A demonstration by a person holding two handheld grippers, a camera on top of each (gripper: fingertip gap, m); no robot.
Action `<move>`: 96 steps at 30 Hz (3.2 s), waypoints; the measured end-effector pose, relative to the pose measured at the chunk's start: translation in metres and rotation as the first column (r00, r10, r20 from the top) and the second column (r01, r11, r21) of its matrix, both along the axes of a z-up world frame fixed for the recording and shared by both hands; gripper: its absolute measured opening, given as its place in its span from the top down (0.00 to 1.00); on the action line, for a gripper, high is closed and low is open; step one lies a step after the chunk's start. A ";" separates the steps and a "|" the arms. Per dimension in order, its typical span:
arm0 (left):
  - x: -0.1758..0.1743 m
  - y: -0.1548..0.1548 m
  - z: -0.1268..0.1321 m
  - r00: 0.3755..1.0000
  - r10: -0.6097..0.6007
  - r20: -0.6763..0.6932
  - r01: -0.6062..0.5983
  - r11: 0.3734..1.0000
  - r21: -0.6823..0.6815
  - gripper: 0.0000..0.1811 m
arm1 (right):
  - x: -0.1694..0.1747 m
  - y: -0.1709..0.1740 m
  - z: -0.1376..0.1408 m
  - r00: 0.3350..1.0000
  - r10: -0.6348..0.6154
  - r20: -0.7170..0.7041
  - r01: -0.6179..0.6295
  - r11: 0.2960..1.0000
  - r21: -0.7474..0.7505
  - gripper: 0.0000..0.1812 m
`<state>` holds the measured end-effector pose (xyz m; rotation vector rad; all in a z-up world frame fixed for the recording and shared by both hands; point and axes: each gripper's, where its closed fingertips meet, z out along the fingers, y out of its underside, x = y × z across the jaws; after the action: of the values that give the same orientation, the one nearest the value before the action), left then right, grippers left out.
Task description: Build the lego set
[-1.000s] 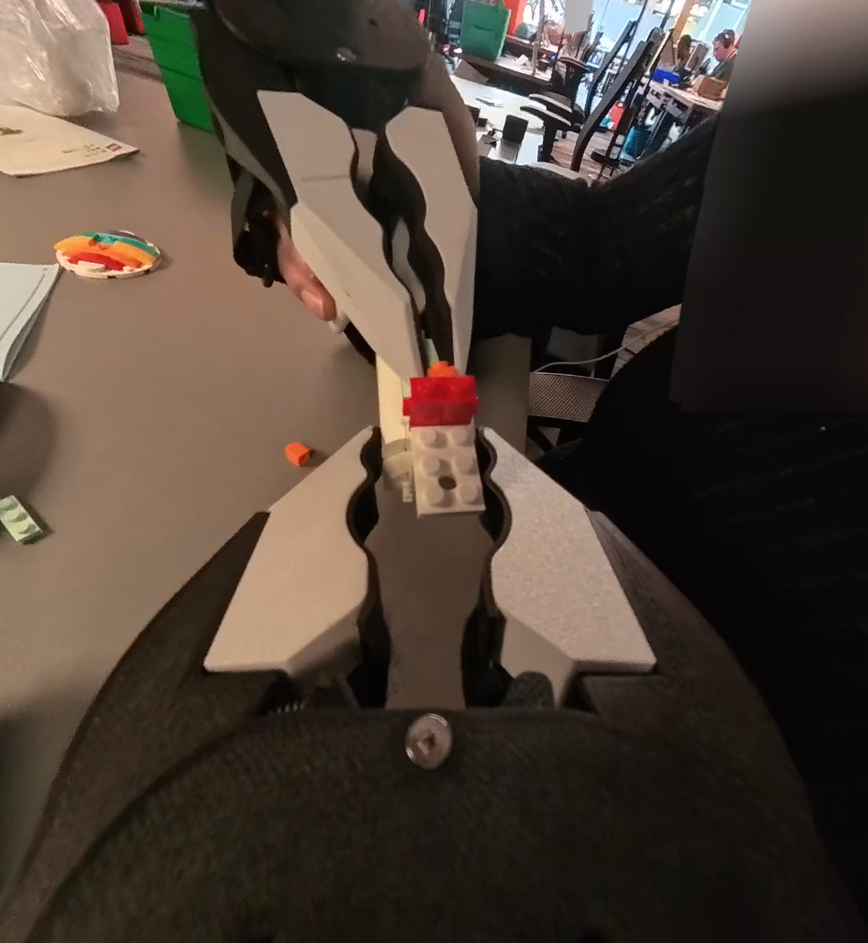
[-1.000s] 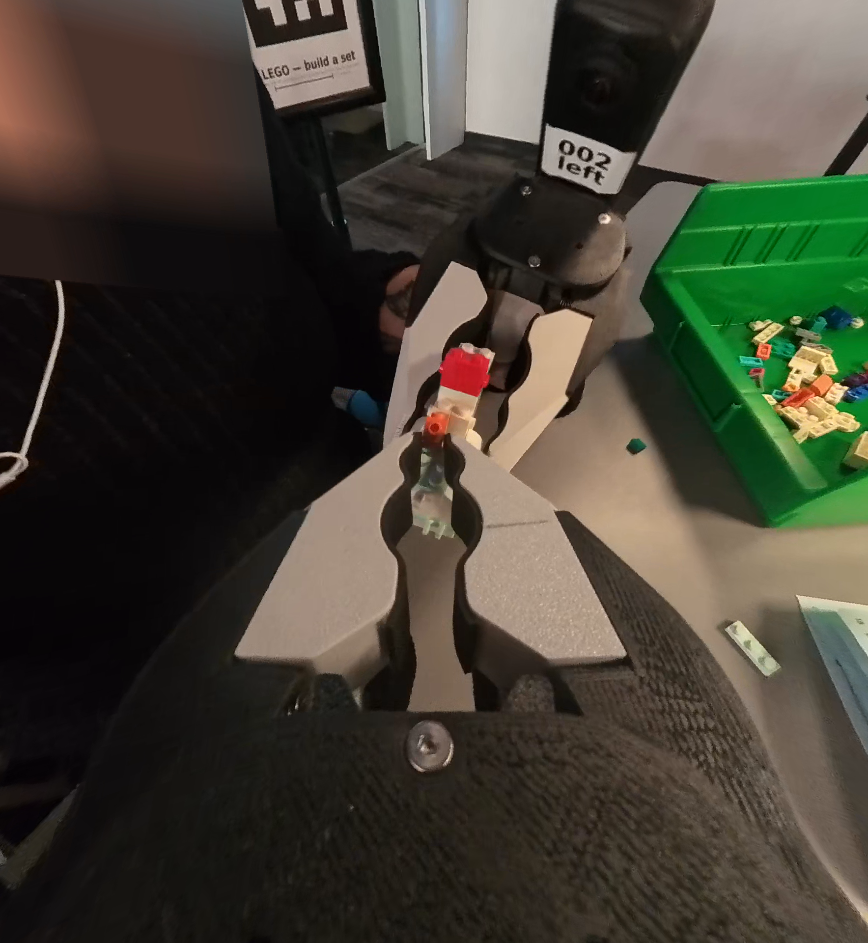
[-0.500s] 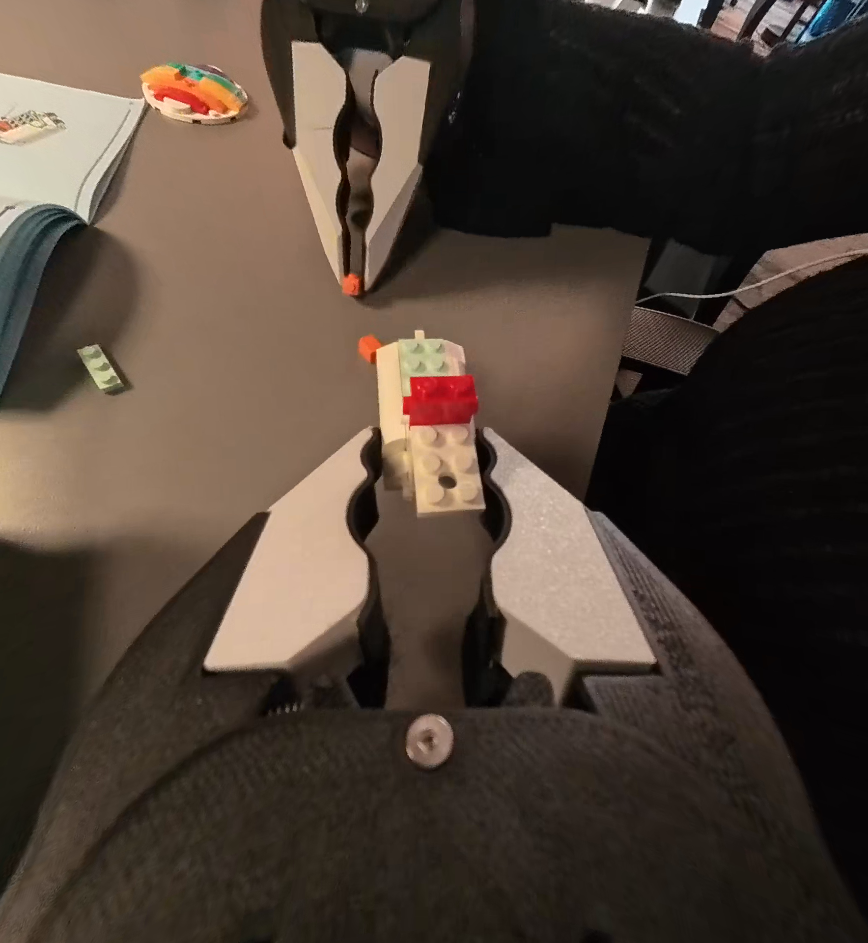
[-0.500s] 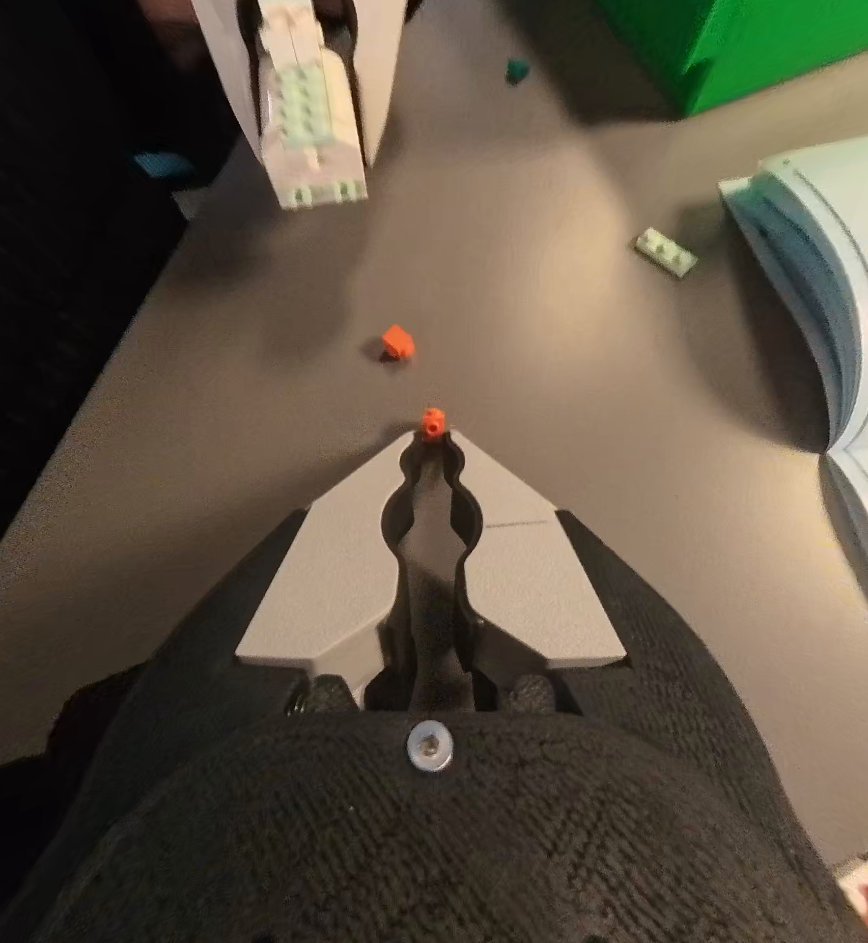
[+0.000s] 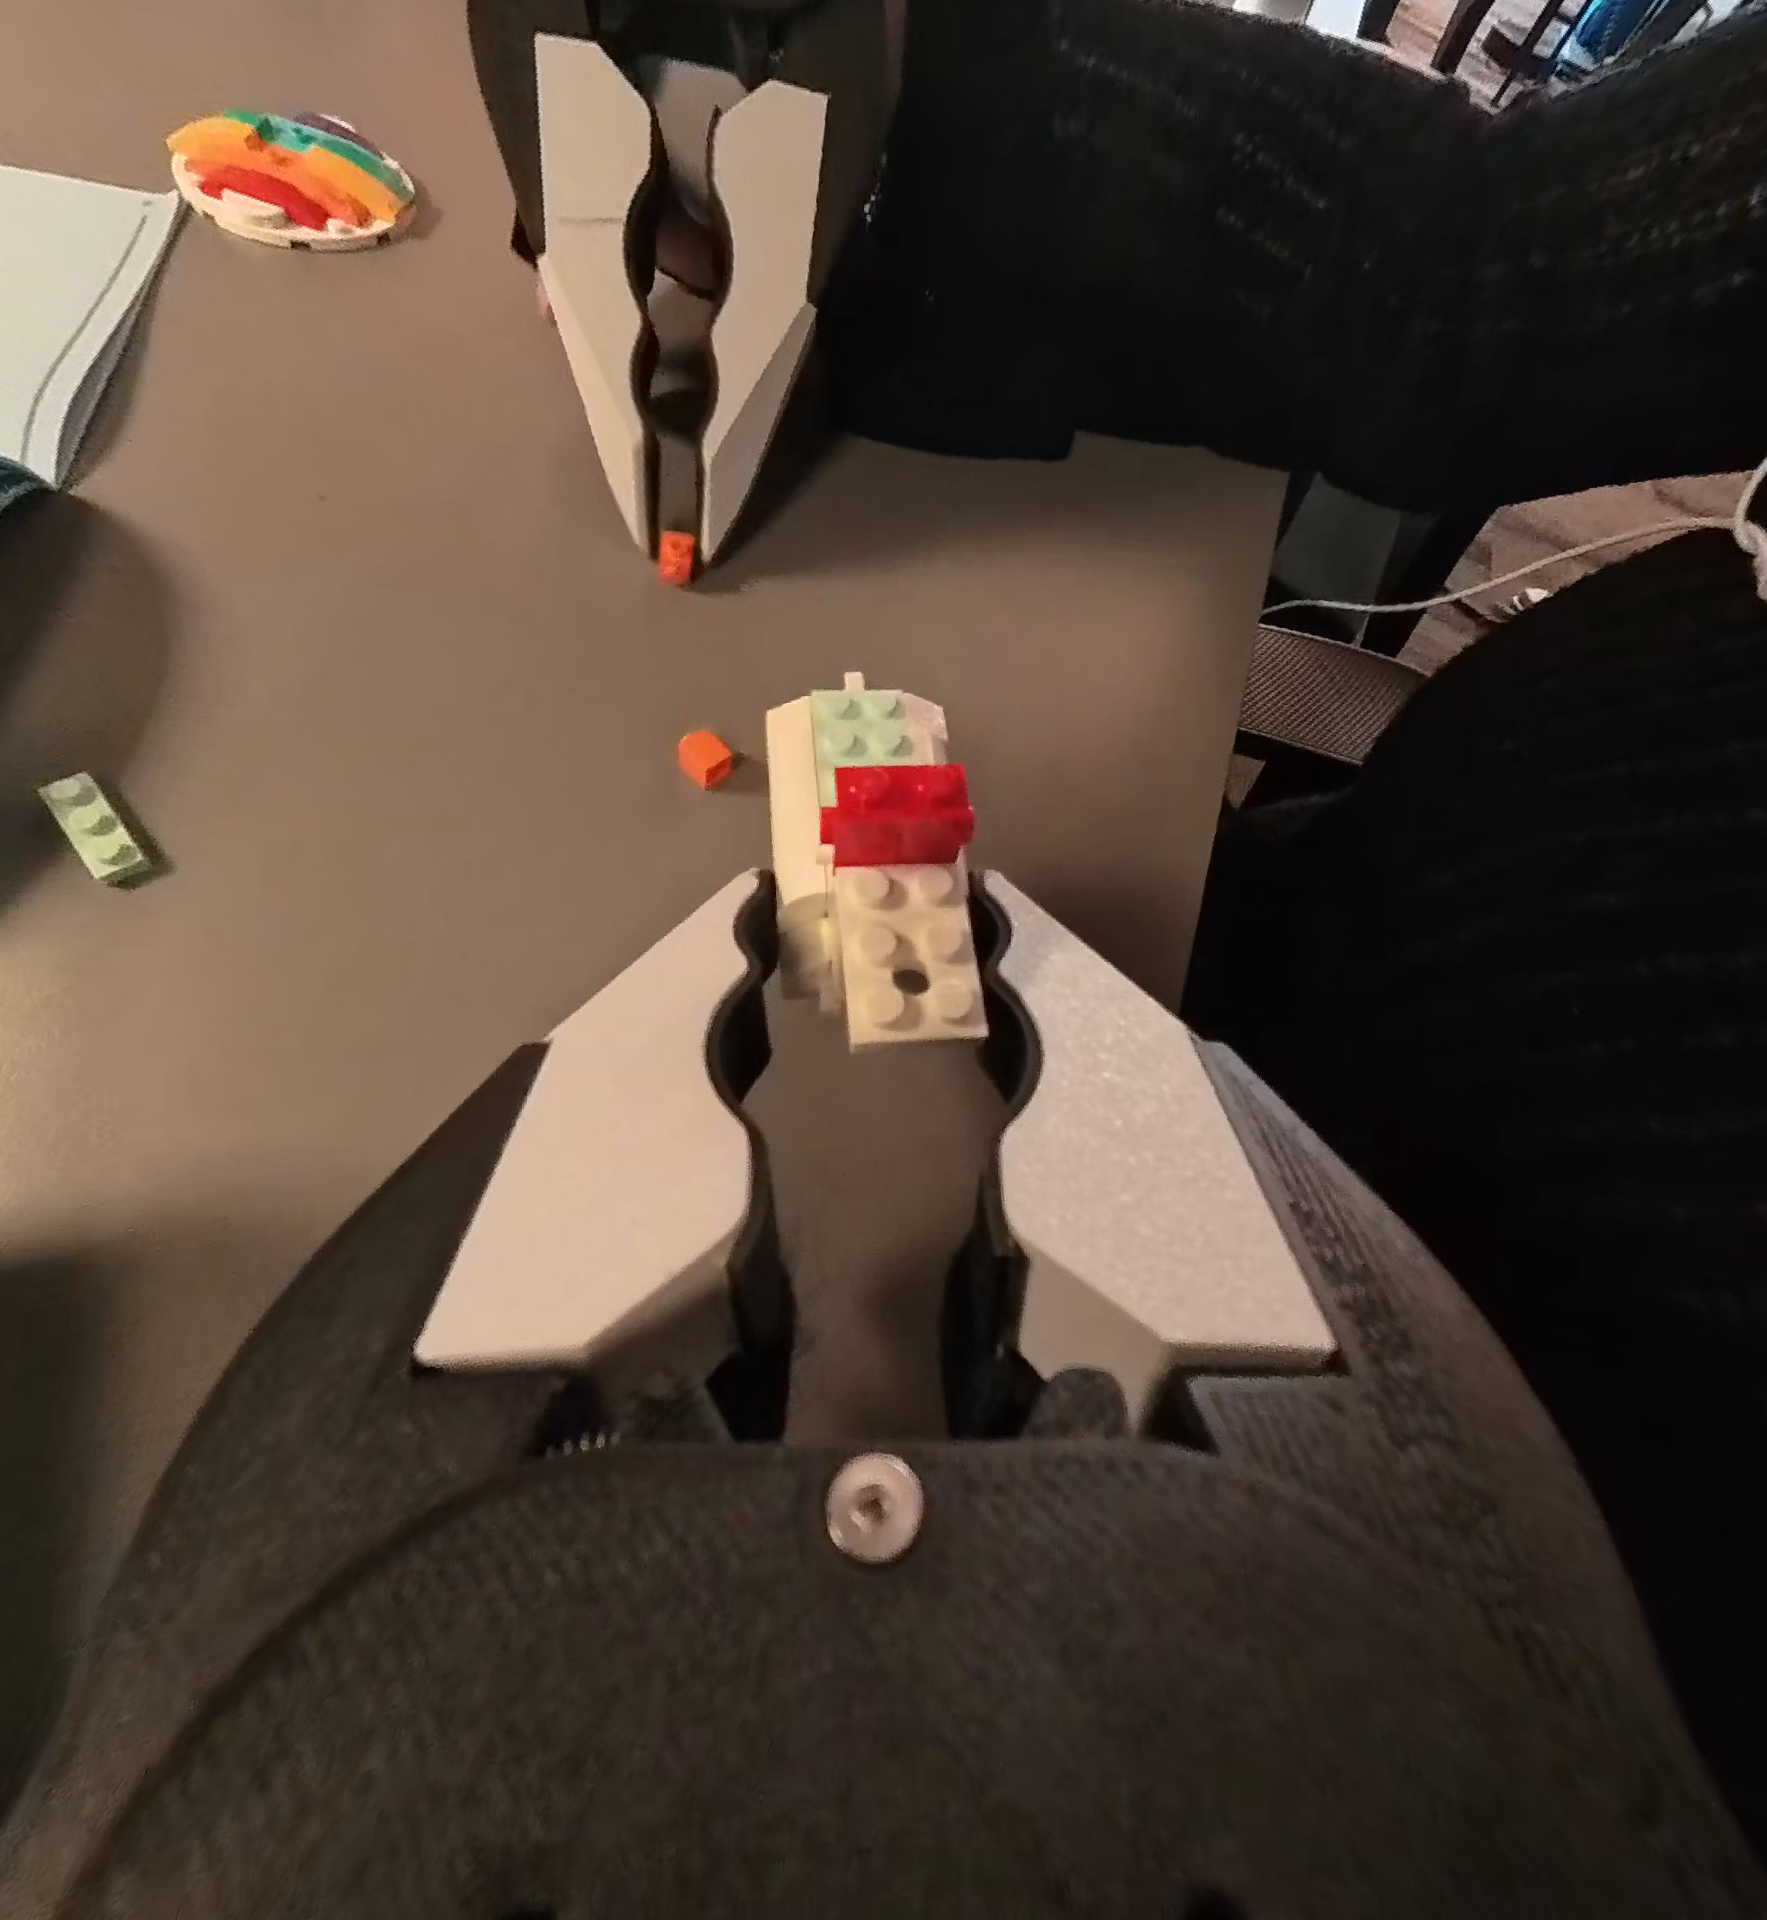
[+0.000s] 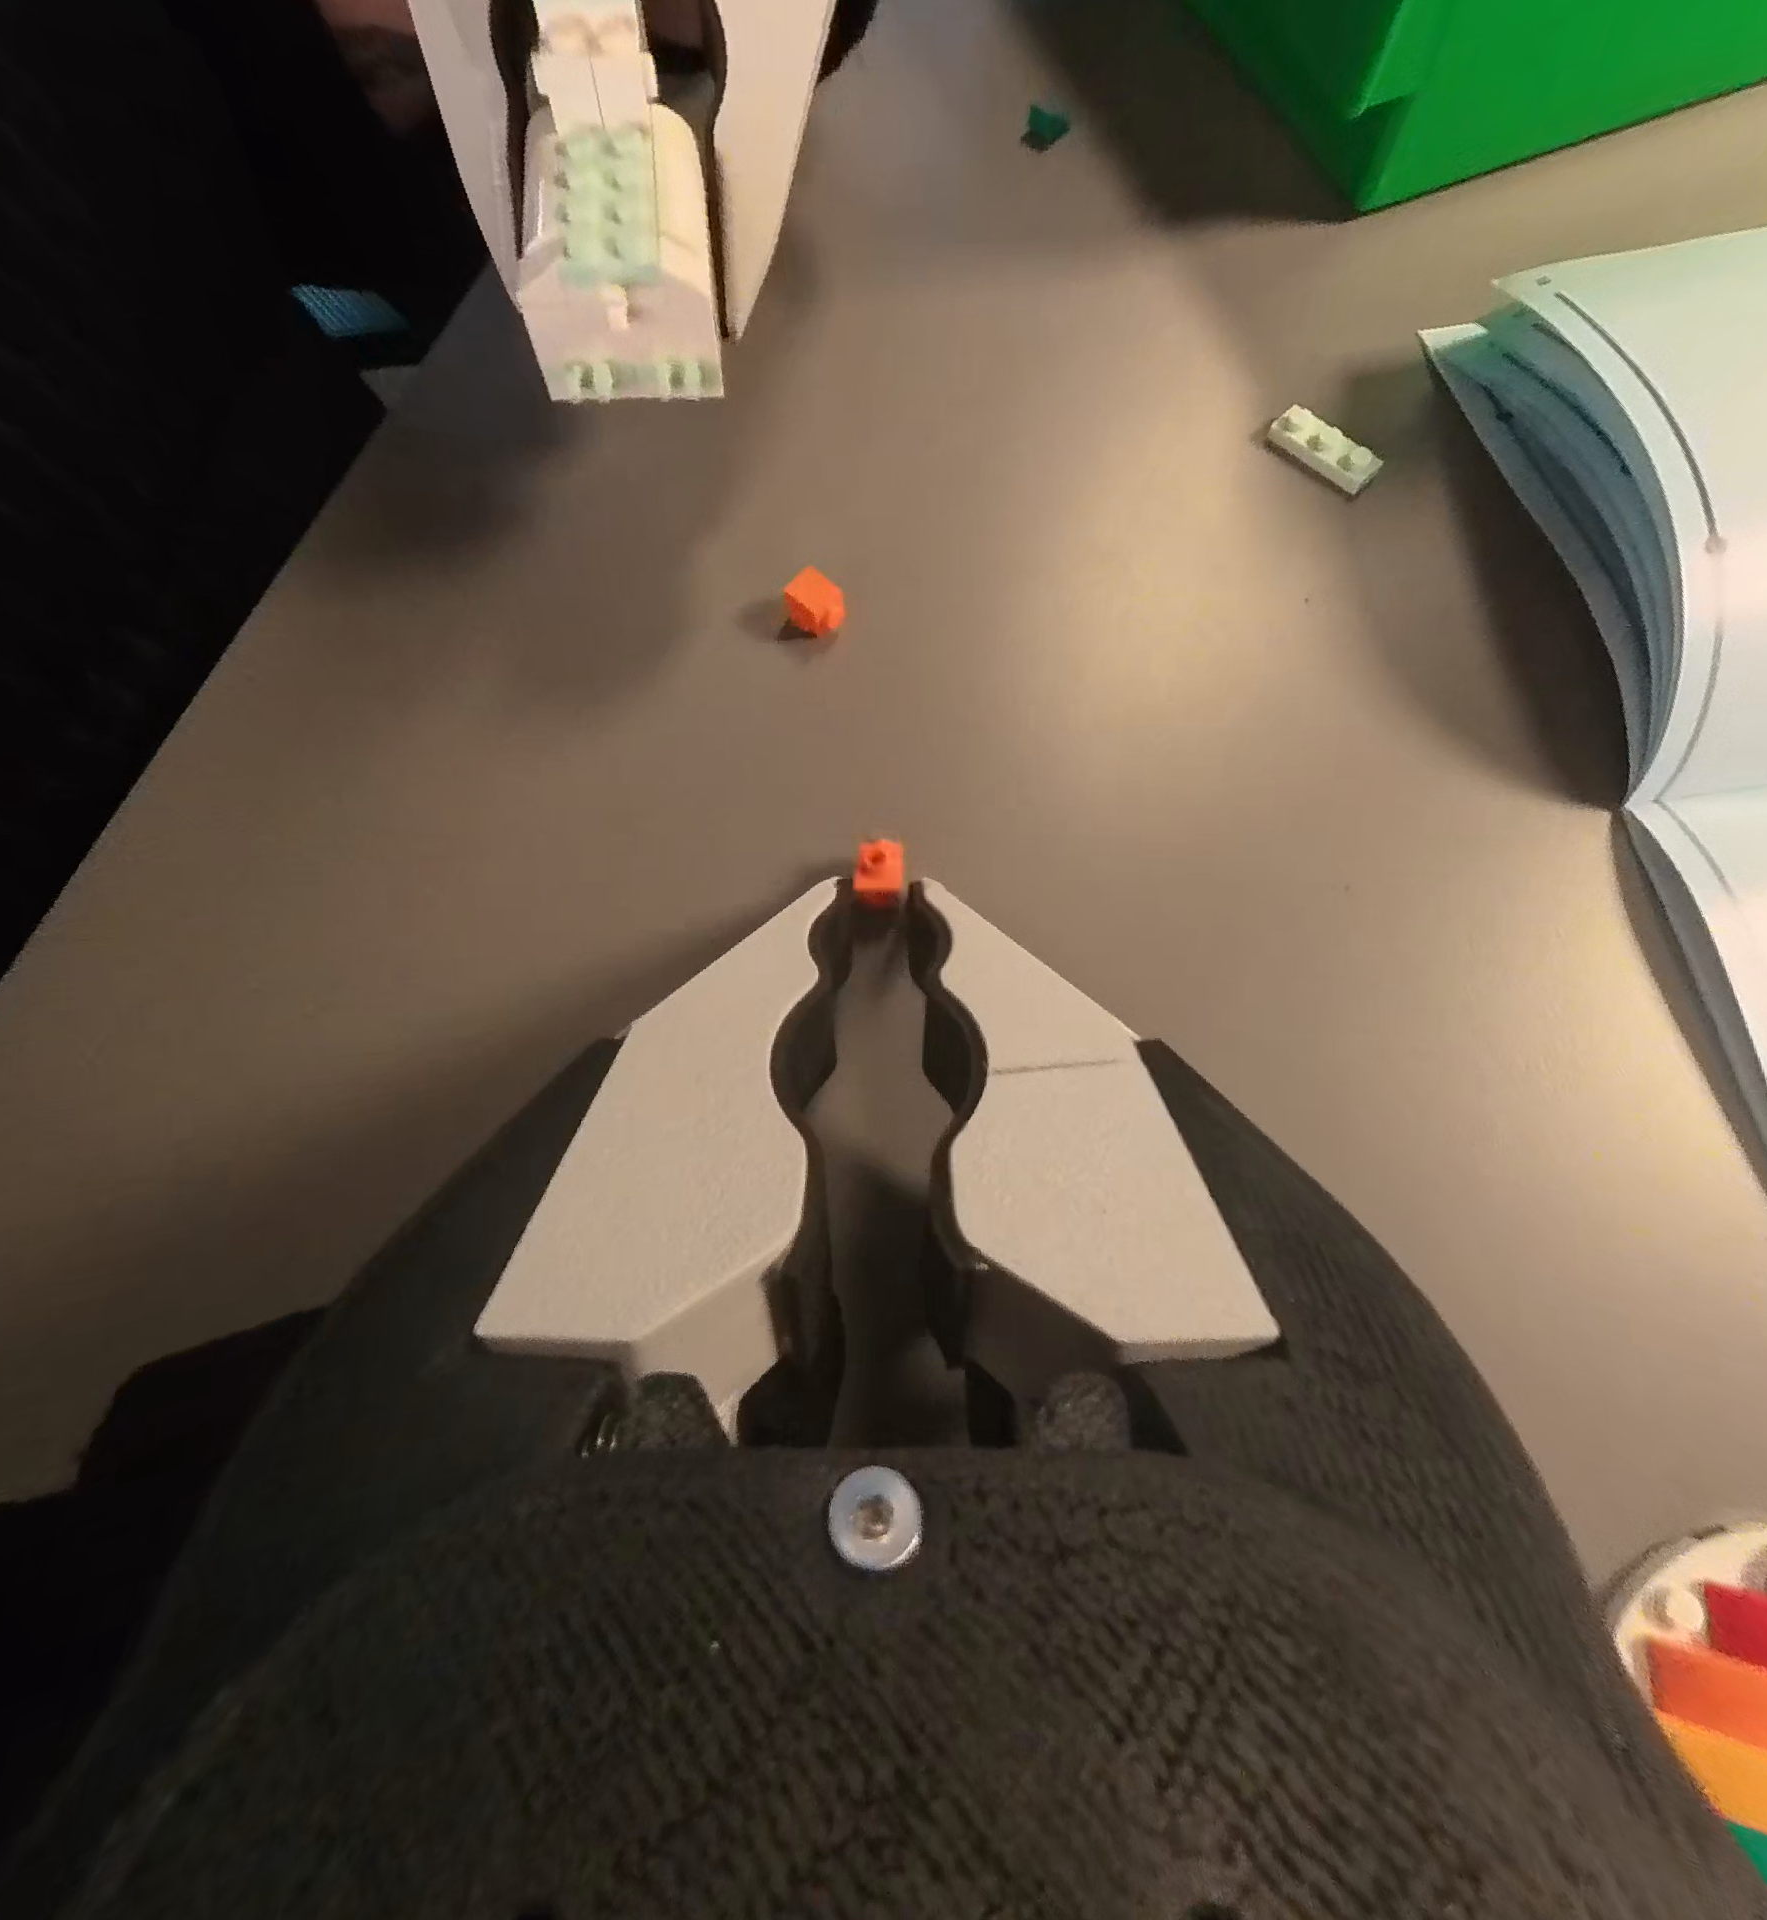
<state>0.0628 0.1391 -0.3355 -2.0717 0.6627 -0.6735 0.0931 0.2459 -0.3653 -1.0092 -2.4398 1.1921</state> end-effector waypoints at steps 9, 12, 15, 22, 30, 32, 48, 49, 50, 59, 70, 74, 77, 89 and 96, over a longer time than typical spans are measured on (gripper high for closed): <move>0.002 -0.002 0.002 1.000 -0.003 0.015 0.003 1.000 0.002 0.80 | 0.004 0.001 0.010 0.998 -0.063 -0.025 0.064 0.997 0.038 0.87; 0.002 -0.003 0.002 1.000 -0.006 0.018 0.006 1.000 -0.002 0.80 | 0.004 -0.003 0.013 0.995 -0.096 0.036 0.091 0.989 0.120 0.87; 0.003 -0.002 0.001 1.000 -0.016 0.004 0.016 1.000 -0.011 0.80 | 0.002 -0.005 0.009 0.986 -0.101 0.136 0.066 0.968 0.241 0.88; 0.007 -0.004 0.004 0.999 -0.035 -0.019 0.035 0.999 -0.005 0.80 | -0.001 -0.003 -0.005 0.956 -0.055 0.287 -0.058 0.927 0.371 0.96; 0.031 -0.008 0.054 0.958 -0.254 0.135 0.229 0.957 0.178 0.80 | -0.012 -0.090 0.120 0.939 0.252 -0.235 -0.307 0.922 -0.236 0.97; 0.034 -0.004 0.065 0.944 -0.284 0.166 0.249 0.947 0.202 0.80 | -0.009 -0.109 0.140 0.903 0.291 -0.315 -0.385 0.874 -0.295 0.97; 0.053 -0.018 0.079 0.872 -0.444 0.204 0.394 0.886 0.246 0.81 | 0.005 -0.124 0.139 0.874 0.400 -0.277 -0.485 0.751 -0.448 0.97; 0.054 -0.018 0.077 0.872 -0.445 0.203 0.397 0.887 0.237 0.81 | 0.006 -0.124 0.137 0.874 0.403 -0.270 -0.485 0.753 -0.445 0.97; 0.054 -0.018 0.075 0.873 -0.443 0.202 0.400 0.889 0.224 0.81 | 0.006 -0.124 0.135 0.875 0.405 -0.266 -0.484 0.759 -0.436 0.97; 0.060 -0.029 0.072 0.807 -0.545 0.227 0.525 0.839 0.144 0.80 | 0.009 -0.132 0.131 0.848 0.471 -0.243 -0.530 0.776 -0.343 0.97; 0.056 -0.024 0.076 0.808 -0.536 0.243 0.507 0.844 0.174 0.80 | 0.004 -0.129 0.134 0.858 0.443 -0.259 -0.502 0.828 -0.249 0.97; 0.054 -0.023 0.075 0.825 -0.519 0.222 0.490 0.854 0.176 0.80 | 0.003 -0.126 0.134 0.863 0.431 -0.264 -0.489 0.844 -0.220 0.97; 0.045 -0.016 0.065 0.878 -0.448 0.167 0.428 0.892 0.145 0.80 | 0.000 -0.111 0.130 0.889 0.376 -0.262 -0.431 0.880 -0.199 0.97; 0.012 -0.005 0.020 0.975 -0.213 0.063 0.211 0.977 0.034 0.81 | -0.008 -0.027 0.006 0.990 0.137 0.021 -0.136 0.990 -0.032 0.97; 0.015 -0.008 0.018 0.973 -0.221 0.067 0.220 0.975 0.033 0.81 | -0.007 -0.020 0.001 0.991 0.133 0.031 -0.132 0.991 -0.025 0.96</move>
<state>0.0781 0.1315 -0.3179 -1.9588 0.8653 -0.8546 0.0859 0.2255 -0.3647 -0.8909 -2.5592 1.2567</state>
